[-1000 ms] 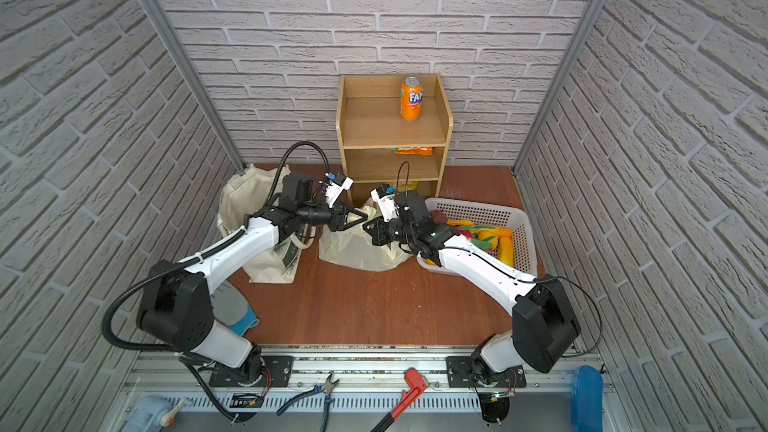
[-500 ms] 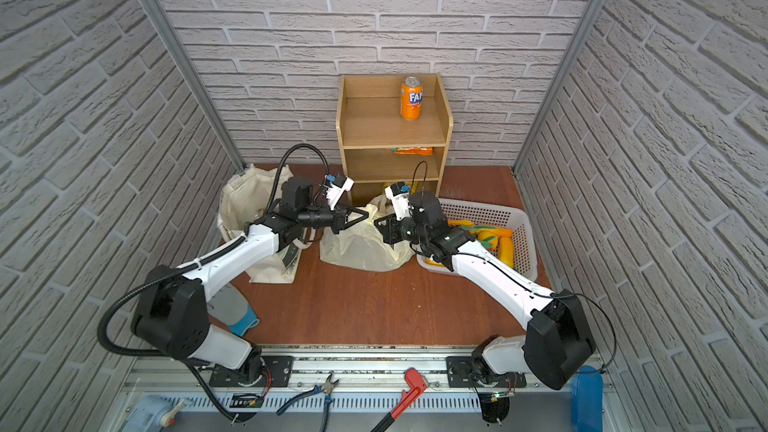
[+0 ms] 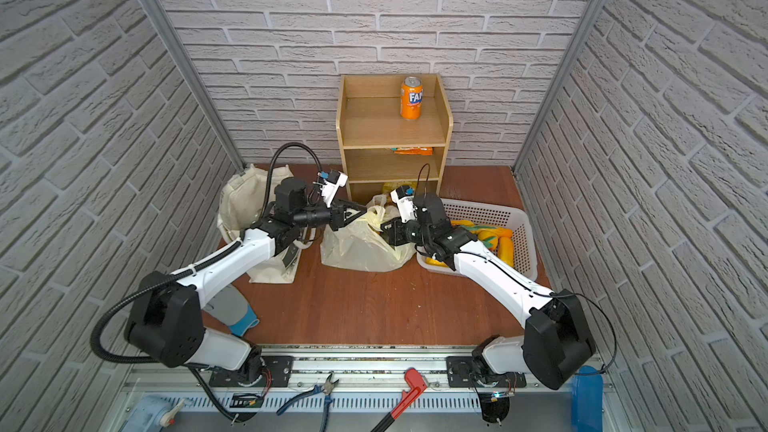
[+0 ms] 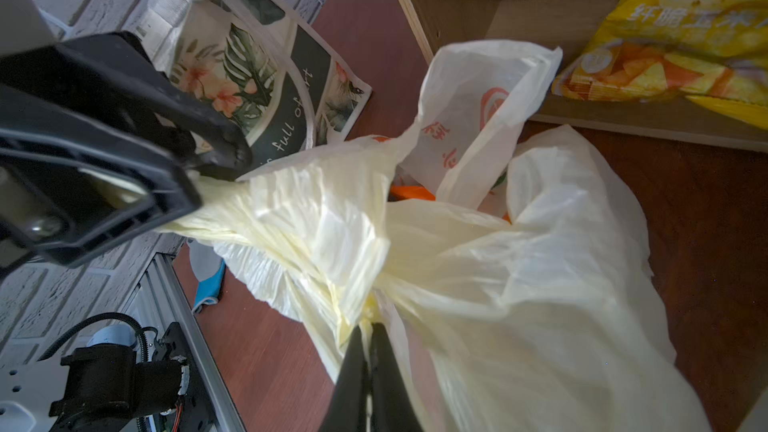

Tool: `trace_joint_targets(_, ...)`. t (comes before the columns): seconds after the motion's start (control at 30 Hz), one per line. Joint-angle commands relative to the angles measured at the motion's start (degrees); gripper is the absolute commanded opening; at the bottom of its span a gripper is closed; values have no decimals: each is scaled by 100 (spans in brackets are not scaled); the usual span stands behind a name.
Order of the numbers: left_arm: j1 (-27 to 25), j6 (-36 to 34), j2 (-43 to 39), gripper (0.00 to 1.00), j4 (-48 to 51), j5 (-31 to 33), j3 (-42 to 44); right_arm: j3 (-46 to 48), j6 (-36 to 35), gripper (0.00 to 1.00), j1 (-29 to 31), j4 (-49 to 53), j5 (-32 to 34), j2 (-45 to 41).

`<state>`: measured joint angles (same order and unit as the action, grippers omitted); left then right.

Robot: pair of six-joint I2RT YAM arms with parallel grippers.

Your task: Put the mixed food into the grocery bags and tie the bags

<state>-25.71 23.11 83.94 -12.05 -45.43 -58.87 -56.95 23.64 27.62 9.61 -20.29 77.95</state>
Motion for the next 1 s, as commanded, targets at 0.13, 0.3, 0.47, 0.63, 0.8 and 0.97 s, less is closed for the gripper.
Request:
trace_joint_targets(0.13,-116,-219,196,38,-77,64,-279,131,27,5,-2,-46,26,-43)
trace_joint_targets(0.3,-205,-836,334,50,851,178,-653,132,40,5,-2,-105,-23,-52)
trace_joint_targets(0.47,-259,-1524,486,59,1903,406,-1105,123,44,6,-2,-148,-90,-47)
trace_joint_targets(0.63,-267,-2141,699,63,2897,535,-1620,125,53,6,-8,-170,-117,-47)
trace_joint_targets(0.8,-328,-2320,969,65,3401,478,-1994,162,92,6,-1,-233,-151,-42)
trace_joint_targets(0.97,-415,-2295,1111,60,3329,481,-2067,184,128,6,5,-279,-184,-19)
